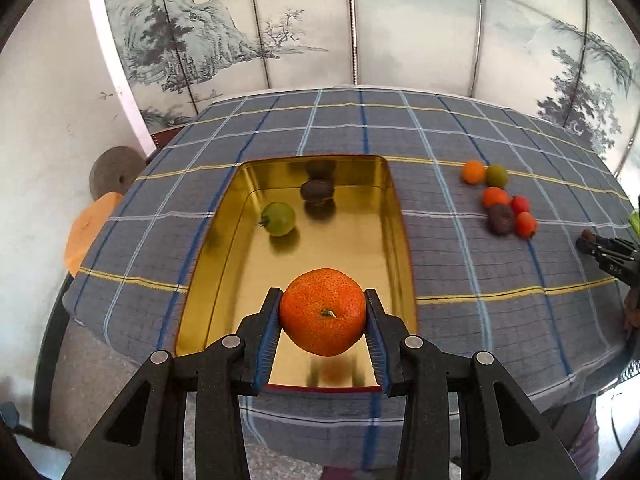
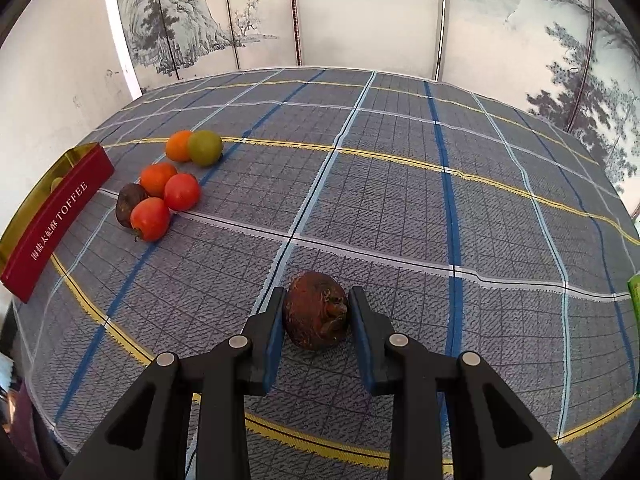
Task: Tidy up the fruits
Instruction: 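Carry the orange in the left gripper over the tray and release it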
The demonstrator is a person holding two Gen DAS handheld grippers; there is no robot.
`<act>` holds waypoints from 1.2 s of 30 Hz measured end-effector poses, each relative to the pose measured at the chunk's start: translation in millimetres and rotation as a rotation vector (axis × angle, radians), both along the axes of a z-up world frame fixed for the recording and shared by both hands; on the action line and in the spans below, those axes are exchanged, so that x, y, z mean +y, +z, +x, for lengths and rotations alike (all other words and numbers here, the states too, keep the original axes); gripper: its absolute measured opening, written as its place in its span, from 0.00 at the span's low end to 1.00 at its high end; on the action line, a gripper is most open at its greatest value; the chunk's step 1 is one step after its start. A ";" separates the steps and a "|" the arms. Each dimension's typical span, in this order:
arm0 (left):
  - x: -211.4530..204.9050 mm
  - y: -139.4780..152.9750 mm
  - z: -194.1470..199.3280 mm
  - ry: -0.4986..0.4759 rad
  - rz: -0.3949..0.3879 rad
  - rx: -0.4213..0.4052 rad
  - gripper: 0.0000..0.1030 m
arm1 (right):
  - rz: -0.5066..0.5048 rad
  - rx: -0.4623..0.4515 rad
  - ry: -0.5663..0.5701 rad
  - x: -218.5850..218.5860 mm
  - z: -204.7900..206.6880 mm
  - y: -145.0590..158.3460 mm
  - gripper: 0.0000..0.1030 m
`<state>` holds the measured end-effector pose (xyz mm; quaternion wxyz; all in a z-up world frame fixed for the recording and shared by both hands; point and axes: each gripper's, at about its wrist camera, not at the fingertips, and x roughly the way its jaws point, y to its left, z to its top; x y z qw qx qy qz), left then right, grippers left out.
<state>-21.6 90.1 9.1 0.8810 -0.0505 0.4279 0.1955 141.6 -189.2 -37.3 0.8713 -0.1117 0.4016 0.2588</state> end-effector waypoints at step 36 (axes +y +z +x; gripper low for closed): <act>48.7 -37.0 17.2 0.094 0.115 0.042 0.40 | -0.028 -0.015 -0.001 3.5 -1.0 0.4 0.27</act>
